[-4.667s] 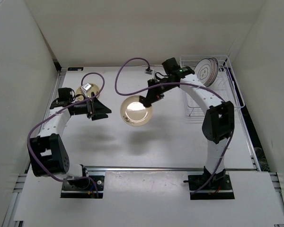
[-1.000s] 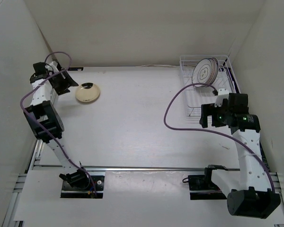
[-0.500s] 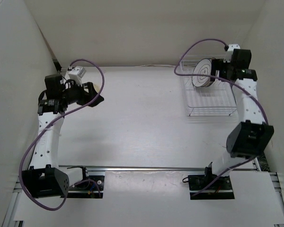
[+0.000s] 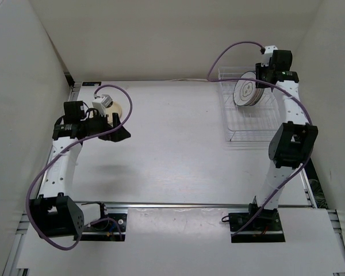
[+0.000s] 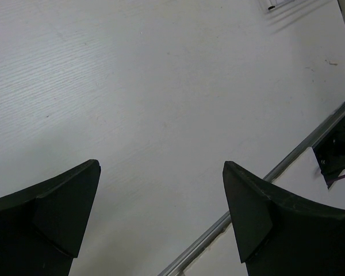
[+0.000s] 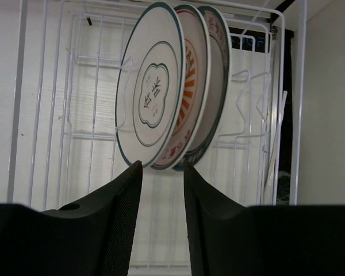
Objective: Unload the plates from the dish rack
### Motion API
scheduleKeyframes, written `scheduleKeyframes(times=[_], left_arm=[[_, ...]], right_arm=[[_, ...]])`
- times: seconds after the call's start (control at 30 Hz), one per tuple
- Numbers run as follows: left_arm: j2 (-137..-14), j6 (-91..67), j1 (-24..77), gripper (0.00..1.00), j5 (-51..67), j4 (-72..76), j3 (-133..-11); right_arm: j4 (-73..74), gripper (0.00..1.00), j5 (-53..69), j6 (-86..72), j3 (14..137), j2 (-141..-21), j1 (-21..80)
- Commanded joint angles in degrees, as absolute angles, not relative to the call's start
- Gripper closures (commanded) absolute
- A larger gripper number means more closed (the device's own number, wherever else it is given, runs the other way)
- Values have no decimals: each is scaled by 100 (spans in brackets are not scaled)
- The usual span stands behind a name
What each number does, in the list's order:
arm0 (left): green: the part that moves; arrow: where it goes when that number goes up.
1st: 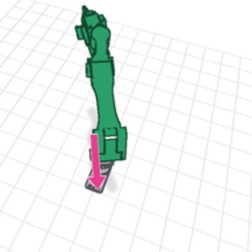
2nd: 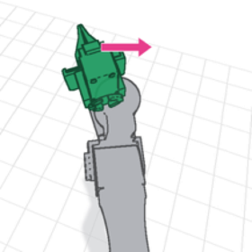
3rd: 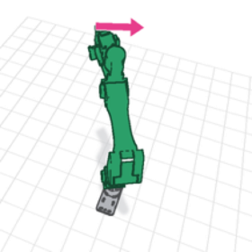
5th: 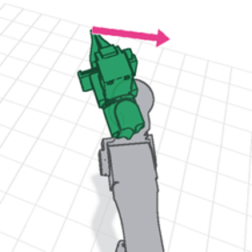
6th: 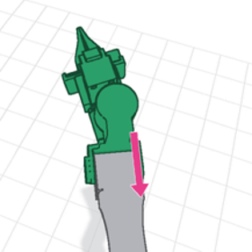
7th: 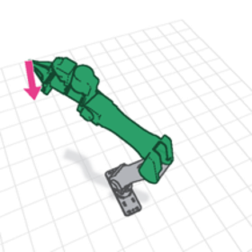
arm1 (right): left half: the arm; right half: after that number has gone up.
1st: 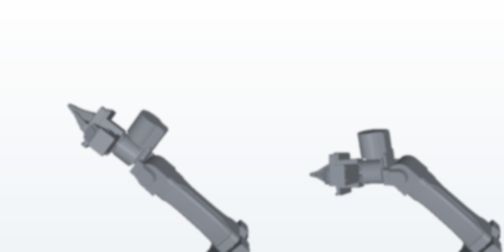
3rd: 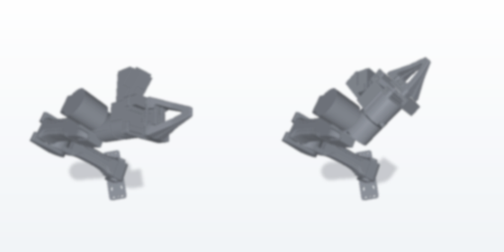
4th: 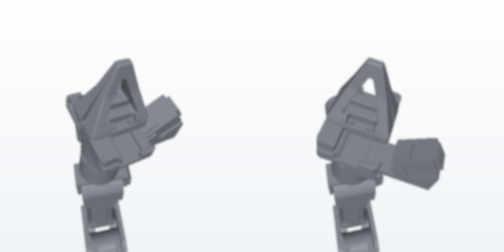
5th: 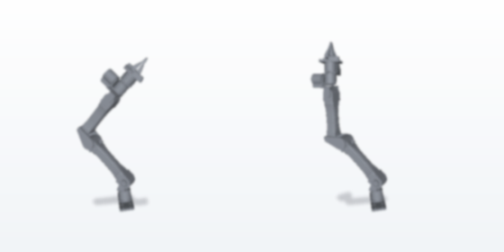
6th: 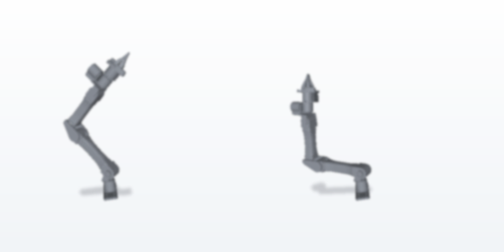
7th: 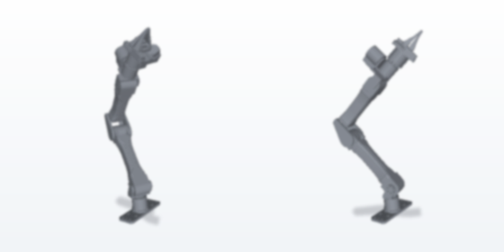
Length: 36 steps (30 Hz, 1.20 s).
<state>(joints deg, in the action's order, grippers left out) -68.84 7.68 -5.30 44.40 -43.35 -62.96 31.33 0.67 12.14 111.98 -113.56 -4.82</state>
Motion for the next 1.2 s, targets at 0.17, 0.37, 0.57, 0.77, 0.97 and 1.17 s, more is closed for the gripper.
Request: scheduleKeyframes(times=[0.17,0.37,0.57,0.77,0.97,1.17], left_arm=[[-7198,905,-545,1,4658,-4333,-6354],[-7365,905,-545,1,4605,-4333,-6354],[-7479,905,-545,1,4553,-4333,-6354],[-7479,905,-545,1,4501,-4333,-6354],[-7479,958,-545,1,4500,-4333,-6354],[-7532,958,-545,1,4500,-4333,-6354]], right_arm=[[2848,61,88,1213,11909,-12058,-422],[2795,61,18,1213,12138,-12349,-422],[2742,61,18,1213,12296,-12699,-422],[2742,61,18,1266,12463,-12946,-360],[2742,80,18,1266,12516,-12999,-185],[2742,99,-245,1012,12463,-12649,-9]])
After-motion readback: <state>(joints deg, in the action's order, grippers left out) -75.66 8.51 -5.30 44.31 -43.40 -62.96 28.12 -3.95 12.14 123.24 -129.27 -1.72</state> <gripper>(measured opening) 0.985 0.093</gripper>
